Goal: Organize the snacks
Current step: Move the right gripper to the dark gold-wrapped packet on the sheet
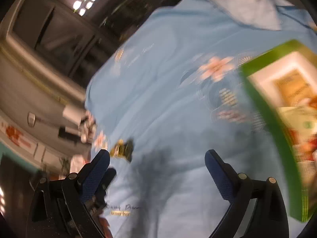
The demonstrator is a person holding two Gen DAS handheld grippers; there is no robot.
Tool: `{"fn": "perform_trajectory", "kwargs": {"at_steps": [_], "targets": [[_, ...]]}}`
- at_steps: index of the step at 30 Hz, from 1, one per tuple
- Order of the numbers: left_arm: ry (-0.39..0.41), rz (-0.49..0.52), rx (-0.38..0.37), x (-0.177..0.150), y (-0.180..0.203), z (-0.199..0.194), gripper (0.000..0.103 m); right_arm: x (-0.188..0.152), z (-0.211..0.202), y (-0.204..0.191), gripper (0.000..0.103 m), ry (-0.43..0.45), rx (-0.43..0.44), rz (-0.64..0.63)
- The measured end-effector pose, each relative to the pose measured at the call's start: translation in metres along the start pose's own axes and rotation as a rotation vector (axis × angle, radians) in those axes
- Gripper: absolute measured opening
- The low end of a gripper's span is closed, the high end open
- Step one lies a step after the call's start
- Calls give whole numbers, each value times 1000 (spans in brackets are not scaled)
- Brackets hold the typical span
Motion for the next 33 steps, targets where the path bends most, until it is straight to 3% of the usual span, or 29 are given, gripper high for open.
{"fn": "perform_trajectory", "kwargs": {"at_steps": [3, 8, 11, 14, 16, 19, 23, 27, 30, 31, 32, 33], "targets": [[6, -38, 74, 13, -34, 8, 103, -5, 36, -28, 97, -56, -32, -82], [61, 7, 164, 25, -66, 17, 103, -17, 77, -58, 97, -133, -132, -260], [41, -6, 198, 27, -88, 26, 103, -15, 94, -69, 97, -160, -77, -261], [21, -72, 157, 24, -108, 30, 103, -9, 116, -81, 97, -197, 45, -211], [15, -40, 138, 21, -114, 37, 103, -7, 137, -90, 97, -239, 80, -216], [-1, 61, 176, 9, -112, 51, 103, -2, 168, -99, 97, -291, 77, -216], [15, 115, 126, 6, -96, 66, 103, 5, 209, -103, 97, -335, 82, -171], [-1, 154, 97, 10, -78, 91, 102, 6, 228, -109, 97, -346, 34, -237], [-93, 45, -42, 15, -82, 109, 98, 7, 243, -105, 94, -377, 33, -245], [-118, 9, -78, 16, -86, 113, 92, 8, 248, -104, 87, -392, 51, -243], [-157, -30, -115, 16, -91, 119, 71, 7, 254, -102, 73, -415, 91, -223], [-176, -50, -127, 16, -97, 123, 63, 6, 259, -101, 62, -433, 119, -209]]}}
Point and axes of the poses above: each gripper's, at about its wrist camera, not at the fingertips, and z roughly the way its jaws point, y to its right, x to its top, the point moved 3 cm from there along z, roughly the way its jaws point, and after that the axes turned 5 degrees about -z, right-handed, at the moved point
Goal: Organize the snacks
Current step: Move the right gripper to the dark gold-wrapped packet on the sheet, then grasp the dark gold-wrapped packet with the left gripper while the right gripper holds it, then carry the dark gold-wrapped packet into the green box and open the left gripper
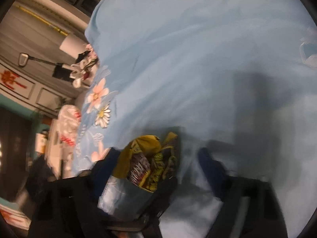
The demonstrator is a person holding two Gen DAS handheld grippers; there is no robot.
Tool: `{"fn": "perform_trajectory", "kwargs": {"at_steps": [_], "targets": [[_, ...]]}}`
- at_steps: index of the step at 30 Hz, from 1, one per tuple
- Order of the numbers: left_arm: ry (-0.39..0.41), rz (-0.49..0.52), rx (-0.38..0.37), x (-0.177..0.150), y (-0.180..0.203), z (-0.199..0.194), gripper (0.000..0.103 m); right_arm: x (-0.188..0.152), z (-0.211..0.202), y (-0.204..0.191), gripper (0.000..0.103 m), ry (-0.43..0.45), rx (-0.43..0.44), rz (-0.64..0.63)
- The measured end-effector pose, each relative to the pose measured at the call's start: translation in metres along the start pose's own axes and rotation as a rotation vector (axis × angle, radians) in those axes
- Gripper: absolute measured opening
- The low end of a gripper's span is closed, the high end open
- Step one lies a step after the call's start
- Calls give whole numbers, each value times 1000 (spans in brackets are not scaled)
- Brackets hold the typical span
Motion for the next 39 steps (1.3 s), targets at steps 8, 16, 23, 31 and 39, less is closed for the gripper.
{"fn": "perform_trajectory", "kwargs": {"at_steps": [8, 16, 23, 31, 39], "targets": [[10, 74, 30, 4, 3, -24, 44, -2, 12, -16, 34, -10, 52, -85], [42, 172, 38, -4, 55, -68, 44, -30, -37, -18, 32, 75, 80, -76], [65, 259, -58, -32, 168, -100, 44, -75, -150, 11, 32, 191, 16, -44], [15, 321, -146, -68, 274, -100, 44, -124, -255, 73, 32, 289, -53, 51], [-48, 349, -191, -107, 336, -82, 44, -156, -311, 136, 32, 361, -77, 142]]}}
Point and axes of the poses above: each gripper's, at about its wrist camera, not at the fingertips, and z roughly the way its jaws point, y to its right, x to its top, the point moved 3 cm from there along z, roughly the way its jaws point, and after that the axes turned 5 degrees about -z, right-handed, at the moved point
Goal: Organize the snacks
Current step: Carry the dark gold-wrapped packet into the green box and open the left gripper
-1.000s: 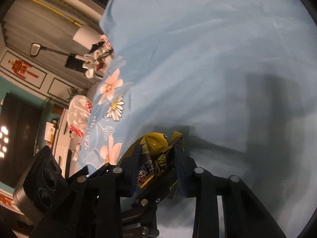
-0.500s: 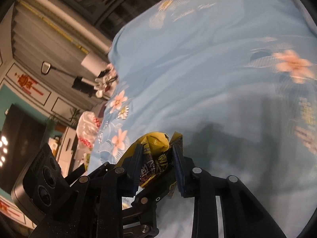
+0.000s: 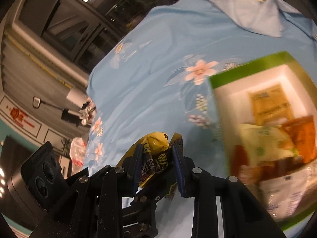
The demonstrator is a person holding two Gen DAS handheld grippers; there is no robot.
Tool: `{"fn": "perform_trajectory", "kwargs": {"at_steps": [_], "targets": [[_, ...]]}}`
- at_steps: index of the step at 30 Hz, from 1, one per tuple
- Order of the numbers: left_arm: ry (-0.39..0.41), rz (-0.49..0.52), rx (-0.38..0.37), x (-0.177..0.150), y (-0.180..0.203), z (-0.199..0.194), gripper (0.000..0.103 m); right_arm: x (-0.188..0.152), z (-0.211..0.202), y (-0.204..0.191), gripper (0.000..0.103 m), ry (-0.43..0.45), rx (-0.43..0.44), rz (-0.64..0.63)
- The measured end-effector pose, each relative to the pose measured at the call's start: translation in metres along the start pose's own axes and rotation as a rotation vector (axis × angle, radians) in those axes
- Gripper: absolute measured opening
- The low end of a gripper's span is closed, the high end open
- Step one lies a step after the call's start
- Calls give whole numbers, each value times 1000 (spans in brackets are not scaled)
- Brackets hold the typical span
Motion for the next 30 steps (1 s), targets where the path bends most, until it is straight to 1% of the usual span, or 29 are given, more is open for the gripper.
{"fn": "perform_trajectory", "kwargs": {"at_steps": [3, 5, 9, 13, 17, 18, 19, 20, 21, 22, 23, 24, 25, 26, 27, 28, 29, 30], "targets": [[-34, -18, -46, 1, 15, 19, 45, 0, -16, 24, 32, 23, -47, 12], [-49, -7, -61, 1, 31, 29, 45, 0, -24, 38, 32, 32, -71, 30], [-64, 57, -64, 3, 60, 45, 45, -2, -38, 65, 32, 58, -89, 67], [-88, 71, -79, 3, 79, 61, 45, -6, -50, 85, 32, 79, -107, 97], [-97, 91, -76, 1, 93, 70, 47, -9, -59, 99, 32, 89, -152, 112], [-95, 97, -75, 0, 96, 71, 49, -10, -60, 101, 32, 93, -160, 117], [-84, 104, -65, 0, 98, 70, 59, -12, -62, 103, 33, 95, -172, 118], [-73, 108, -58, 0, 99, 69, 76, -13, -64, 104, 36, 95, -189, 117], [-47, 112, -53, 1, 101, 66, 85, -14, -65, 105, 38, 93, -207, 116], [-19, 117, -30, 2, 101, 63, 92, -16, -65, 105, 46, 89, -217, 117], [4, 119, -12, 3, 101, 61, 98, -17, -67, 107, 60, 90, -210, 125], [17, 112, -10, 4, 100, 59, 100, -18, -69, 109, 68, 90, -198, 144], [23, 97, -17, 5, 98, 58, 102, -20, -71, 111, 80, 96, -191, 158], [18, 81, -36, 6, 97, 58, 103, -21, -74, 113, 86, 104, -183, 171], [-1, 62, -56, 6, 95, 58, 103, -23, -76, 114, 88, 107, -179, 179], [-11, 53, -65, 6, 94, 59, 103, -23, -77, 114, 92, 106, -180, 182], [-13, 46, -61, 5, 92, 58, 103, -24, -79, 113, 96, 104, -190, 183], [-6, 43, -36, 4, 90, 56, 103, -25, -80, 111, 97, 103, -199, 184]]}}
Point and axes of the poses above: each gripper's, at about its wrist camera, not at the fingertips, and z roughly the way its jaws point, y to its right, x to its top, the point moved 3 cm from there along z, roughly the way its jaws point, and after that the axes turned 5 degrees about -z, right-handed, at the moved point
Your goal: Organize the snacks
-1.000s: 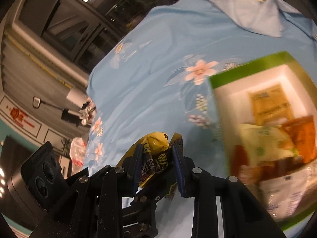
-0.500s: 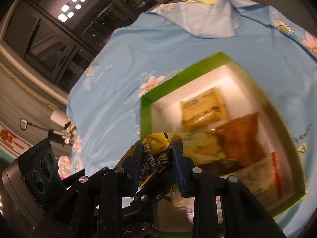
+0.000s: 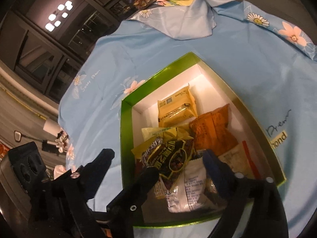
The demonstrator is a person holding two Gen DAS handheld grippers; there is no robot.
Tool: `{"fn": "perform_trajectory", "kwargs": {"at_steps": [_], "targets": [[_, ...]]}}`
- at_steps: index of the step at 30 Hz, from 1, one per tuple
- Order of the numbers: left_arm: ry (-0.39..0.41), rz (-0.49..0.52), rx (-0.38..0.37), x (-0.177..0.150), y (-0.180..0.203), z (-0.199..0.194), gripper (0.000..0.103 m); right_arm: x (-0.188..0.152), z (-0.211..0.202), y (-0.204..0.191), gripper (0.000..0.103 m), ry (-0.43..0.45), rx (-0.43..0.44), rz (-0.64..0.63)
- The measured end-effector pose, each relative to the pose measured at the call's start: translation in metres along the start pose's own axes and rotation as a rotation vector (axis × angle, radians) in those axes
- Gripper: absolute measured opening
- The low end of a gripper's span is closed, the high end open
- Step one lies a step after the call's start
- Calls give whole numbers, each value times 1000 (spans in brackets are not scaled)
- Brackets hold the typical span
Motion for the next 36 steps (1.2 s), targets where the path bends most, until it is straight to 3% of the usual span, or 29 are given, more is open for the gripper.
{"fn": "perform_trajectory", "kwargs": {"at_steps": [8, 19, 22, 26, 28, 34, 36], "targets": [[53, 16, 106, -10, -28, -36, 103, -12, -8, -33, 102, 38, -33, -65], [153, 26, 342, -45, -132, -114, 103, -70, 11, -154, 102, 145, -115, -473], [116, -37, 299, -54, -152, -117, 103, -82, 31, -176, 102, 135, -114, -496], [52, -27, 250, -58, -150, -106, 103, -81, 46, -160, 102, 39, -160, -345], [37, -6, 233, -58, -138, -97, 103, -78, 43, -147, 102, 15, -144, -281], [29, 51, 193, -55, -97, -72, 103, -73, 13, -101, 102, 10, -321, -194], [23, 77, 163, -52, -77, -62, 103, -73, 1, -88, 102, 8, -343, -184]]}}
Point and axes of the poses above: each gripper's, at about its wrist camera, not at the fingertips, and z roughly the way its jaws point, y to its right, x to its top, the point moved 3 cm from there along z, roughly the way its jaws point, and after that the axes turned 5 degrees about -z, right-handed, at the moved point
